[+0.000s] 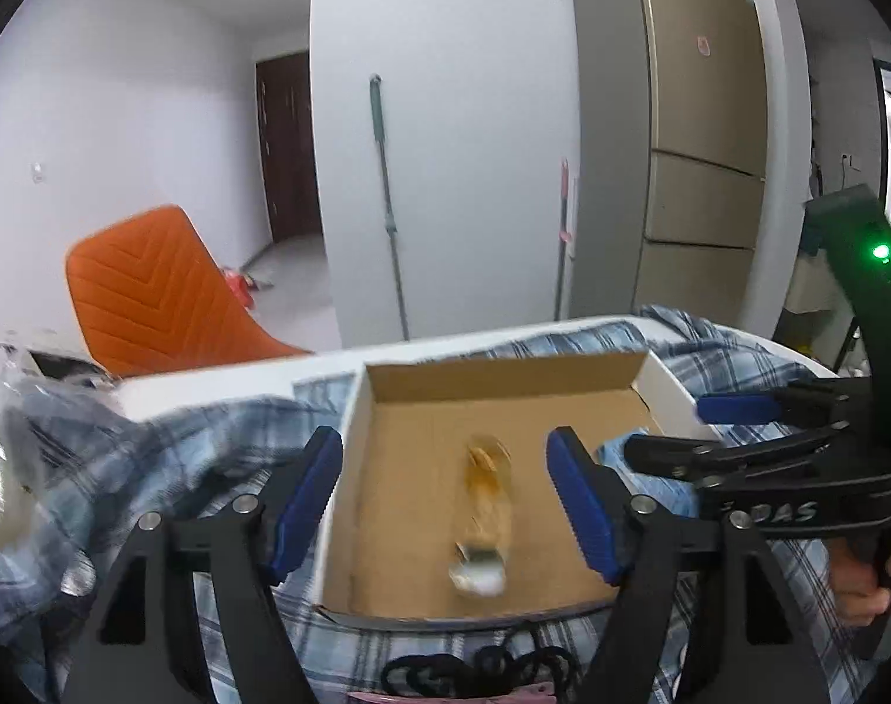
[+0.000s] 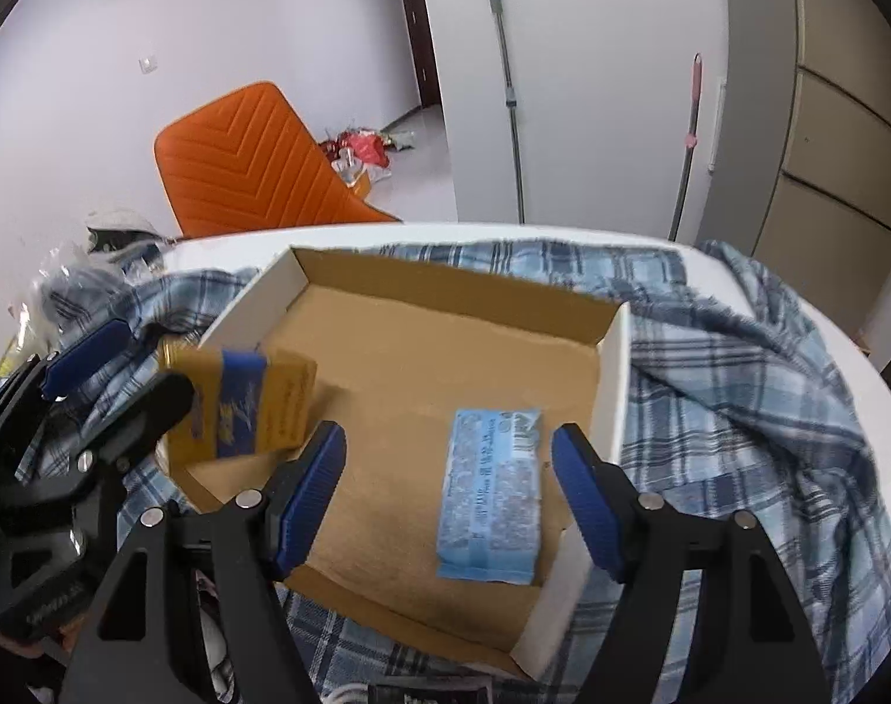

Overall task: Organize soft objects
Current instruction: 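Lower the yellow box into the tray with the left gripper while the right drops the wipes packet in, then grasp the black 'Face' tissue pack with the right gripper and lift it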

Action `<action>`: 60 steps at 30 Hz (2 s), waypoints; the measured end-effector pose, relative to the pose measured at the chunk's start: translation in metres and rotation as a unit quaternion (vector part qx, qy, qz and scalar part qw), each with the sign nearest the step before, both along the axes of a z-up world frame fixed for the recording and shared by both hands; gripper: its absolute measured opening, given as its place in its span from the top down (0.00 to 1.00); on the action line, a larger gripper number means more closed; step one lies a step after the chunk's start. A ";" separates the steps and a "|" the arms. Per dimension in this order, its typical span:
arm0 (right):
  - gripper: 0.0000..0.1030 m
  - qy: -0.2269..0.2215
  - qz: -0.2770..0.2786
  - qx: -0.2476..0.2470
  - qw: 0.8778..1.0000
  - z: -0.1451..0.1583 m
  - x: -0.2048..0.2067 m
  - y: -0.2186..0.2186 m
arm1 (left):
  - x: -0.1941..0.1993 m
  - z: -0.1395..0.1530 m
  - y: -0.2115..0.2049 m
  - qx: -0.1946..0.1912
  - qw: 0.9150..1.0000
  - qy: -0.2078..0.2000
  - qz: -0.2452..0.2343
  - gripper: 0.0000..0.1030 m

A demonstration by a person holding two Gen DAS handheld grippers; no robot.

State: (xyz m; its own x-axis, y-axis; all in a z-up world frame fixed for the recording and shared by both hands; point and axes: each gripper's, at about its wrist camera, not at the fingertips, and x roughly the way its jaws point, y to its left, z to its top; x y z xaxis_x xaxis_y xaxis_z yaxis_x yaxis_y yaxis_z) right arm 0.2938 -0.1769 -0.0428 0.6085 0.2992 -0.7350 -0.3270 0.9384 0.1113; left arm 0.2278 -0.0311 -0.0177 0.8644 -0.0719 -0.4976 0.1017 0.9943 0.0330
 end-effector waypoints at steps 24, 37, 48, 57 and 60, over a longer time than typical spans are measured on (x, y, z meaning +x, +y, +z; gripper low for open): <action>0.29 -0.178 -0.015 0.060 0.982 0.122 -0.151 -0.051 | -0.162 0.090 0.018 -0.057 0.990 -0.124 -0.041 0.00; 0.29 -0.143 -0.027 0.079 0.986 0.063 -0.158 -0.057 | -0.157 0.028 0.035 -0.066 0.994 -0.082 -0.025 0.00; 0.31 -0.120 -0.024 0.025 0.992 0.016 -0.146 -0.047 | -0.158 0.015 0.035 -0.062 0.993 -0.100 -0.020 0.00; 0.49 -0.062 -0.005 -0.034 0.997 -0.006 -0.132 -0.029 | -0.155 0.013 0.036 -0.061 0.994 -0.094 -0.017 0.00; 0.49 -0.022 0.009 -0.045 0.999 -0.018 -0.125 -0.025 | -0.153 0.013 0.038 -0.064 0.994 -0.090 -0.017 0.00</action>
State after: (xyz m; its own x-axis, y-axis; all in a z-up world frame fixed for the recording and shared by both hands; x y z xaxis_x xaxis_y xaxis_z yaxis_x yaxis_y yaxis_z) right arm 0.1686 -0.2016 -0.0606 0.6361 0.2446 -0.7318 -0.3467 0.9379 0.0121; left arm 0.0745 0.0073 -0.0052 0.9345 -0.1564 -0.3198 0.1401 0.9874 -0.0735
